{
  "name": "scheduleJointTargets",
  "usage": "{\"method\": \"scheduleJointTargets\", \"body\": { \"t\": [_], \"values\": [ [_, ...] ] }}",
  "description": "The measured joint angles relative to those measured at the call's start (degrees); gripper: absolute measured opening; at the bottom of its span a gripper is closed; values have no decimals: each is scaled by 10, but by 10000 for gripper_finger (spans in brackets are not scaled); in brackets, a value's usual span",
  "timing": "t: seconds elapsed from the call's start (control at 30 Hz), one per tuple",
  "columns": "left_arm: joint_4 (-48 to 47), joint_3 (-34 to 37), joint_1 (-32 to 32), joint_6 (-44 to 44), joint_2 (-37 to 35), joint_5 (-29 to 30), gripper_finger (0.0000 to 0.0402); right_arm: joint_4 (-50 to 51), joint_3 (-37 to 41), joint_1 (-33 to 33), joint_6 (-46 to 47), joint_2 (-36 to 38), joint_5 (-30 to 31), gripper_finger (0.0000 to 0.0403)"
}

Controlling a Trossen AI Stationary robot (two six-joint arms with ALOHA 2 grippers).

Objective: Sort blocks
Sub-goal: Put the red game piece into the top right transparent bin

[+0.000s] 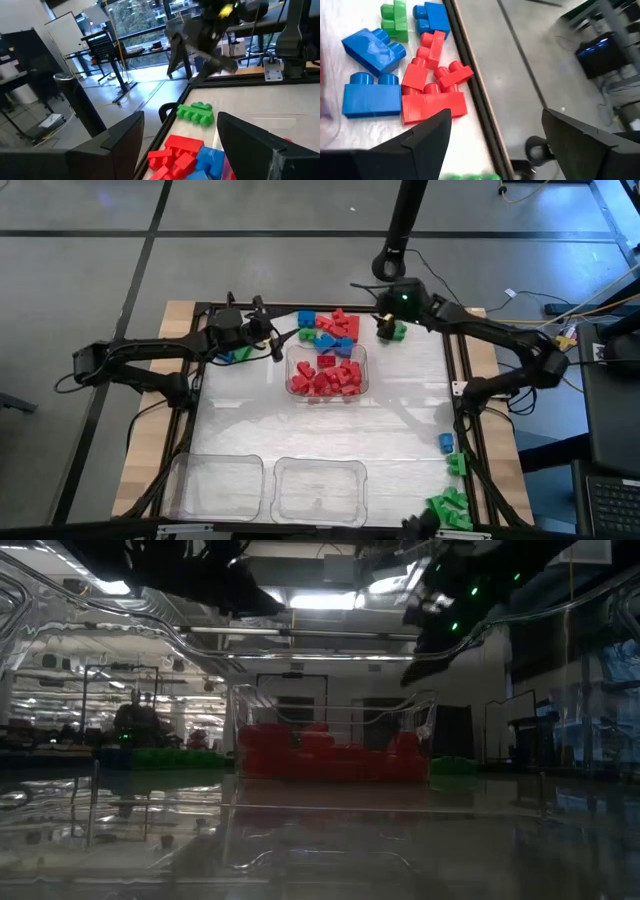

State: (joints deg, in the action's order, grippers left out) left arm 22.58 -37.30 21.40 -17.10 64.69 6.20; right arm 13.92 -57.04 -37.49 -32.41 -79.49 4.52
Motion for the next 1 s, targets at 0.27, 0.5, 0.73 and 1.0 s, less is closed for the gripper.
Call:
{"method": "scheduleJointTargets", "body": {
  "t": [0.27,0.5,0.73,1.0],
  "values": [
    [-46,0,0,9,-1,0,241,-40,0,-8,21,-138,-31,312],
    [-113,0,-8,4,-10,0,241,-71,0,-24,-1,-183,-27,312],
    [-112,0,-6,2,-11,0,241,-168,-1,-34,-13,-207,-74,311],
    [-122,0,-7,6,-11,0,241,-175,-1,-35,-39,-250,-96,311]
  ]
}}
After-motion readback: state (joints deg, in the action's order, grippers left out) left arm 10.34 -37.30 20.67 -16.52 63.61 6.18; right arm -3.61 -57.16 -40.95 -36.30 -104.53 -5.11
